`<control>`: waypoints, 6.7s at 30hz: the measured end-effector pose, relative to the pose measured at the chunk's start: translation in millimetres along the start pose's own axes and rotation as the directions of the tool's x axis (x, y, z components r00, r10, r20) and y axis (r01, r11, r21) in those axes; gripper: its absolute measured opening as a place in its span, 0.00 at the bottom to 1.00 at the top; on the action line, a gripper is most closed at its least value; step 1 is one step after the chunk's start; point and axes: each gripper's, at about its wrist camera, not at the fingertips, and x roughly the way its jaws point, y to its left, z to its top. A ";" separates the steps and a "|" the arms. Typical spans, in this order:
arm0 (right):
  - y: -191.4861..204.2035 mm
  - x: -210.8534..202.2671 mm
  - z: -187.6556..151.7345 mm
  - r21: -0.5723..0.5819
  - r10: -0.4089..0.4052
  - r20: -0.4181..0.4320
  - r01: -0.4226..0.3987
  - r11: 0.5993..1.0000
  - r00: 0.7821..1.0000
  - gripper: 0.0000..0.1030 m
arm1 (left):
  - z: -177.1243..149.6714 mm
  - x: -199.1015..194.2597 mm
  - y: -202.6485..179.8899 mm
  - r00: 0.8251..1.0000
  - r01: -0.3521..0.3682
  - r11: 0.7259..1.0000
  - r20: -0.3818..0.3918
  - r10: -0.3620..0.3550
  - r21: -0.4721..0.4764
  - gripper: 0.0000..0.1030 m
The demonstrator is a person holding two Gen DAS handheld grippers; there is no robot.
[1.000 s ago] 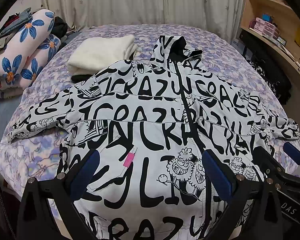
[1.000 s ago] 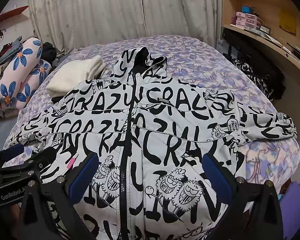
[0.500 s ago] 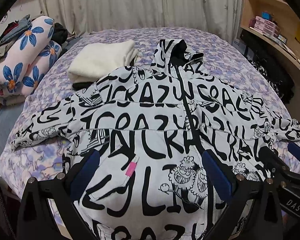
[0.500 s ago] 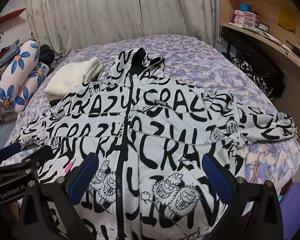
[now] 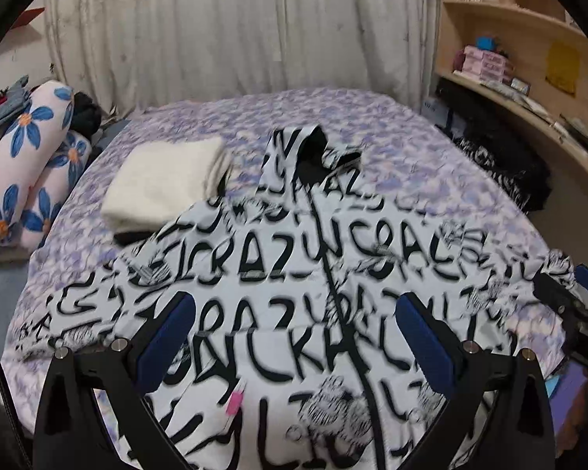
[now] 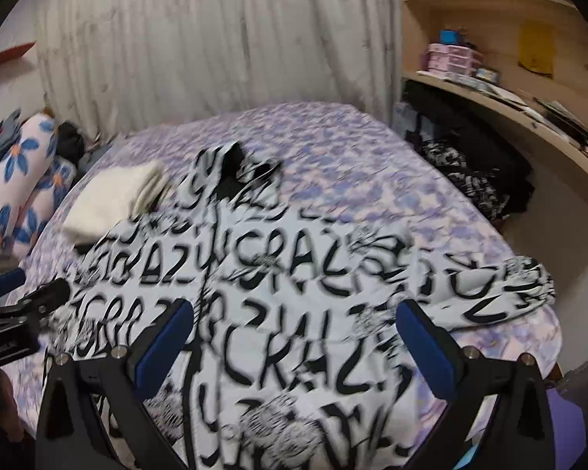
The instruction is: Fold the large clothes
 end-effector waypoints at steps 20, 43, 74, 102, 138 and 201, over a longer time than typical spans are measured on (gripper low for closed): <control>-258.9 84.9 -4.3 0.364 -0.264 -0.253 0.344 0.865 0.931 1.00 | 35.2 108.3 -105.4 0.994 0.081 0.994 0.070 -0.086 0.076 0.98; -340.0 148.6 -33.1 0.540 -0.243 -0.318 0.386 0.748 0.916 0.06 | -7.6 187.9 -171.8 0.975 0.192 0.970 -0.140 -0.171 0.151 0.98; -61.1 120.1 -80.1 0.134 0.277 -0.190 -0.255 0.958 0.942 0.61 | -3.5 200.5 -50.2 0.931 0.319 0.946 -0.168 -0.323 -0.053 0.98; -110.2 132.4 -59.0 0.188 0.190 -0.232 -0.148 0.971 0.954 0.62 | -24.8 230.3 58.4 0.952 0.051 0.998 -0.300 -0.061 -0.038 0.32; -65.9 224.9 28.0 0.070 0.101 -0.265 -0.085 0.994 0.959 0.44 | 24.0 227.9 41.1 0.970 0.154 0.986 -0.178 -0.163 -0.063 0.28; 127.0 44.3 -99.5 -0.051 0.275 -0.247 -0.295 0.954 0.929 0.67 | -121.4 0.8 142.2 0.990 -0.040 0.965 -0.140 0.003 -0.261 1.00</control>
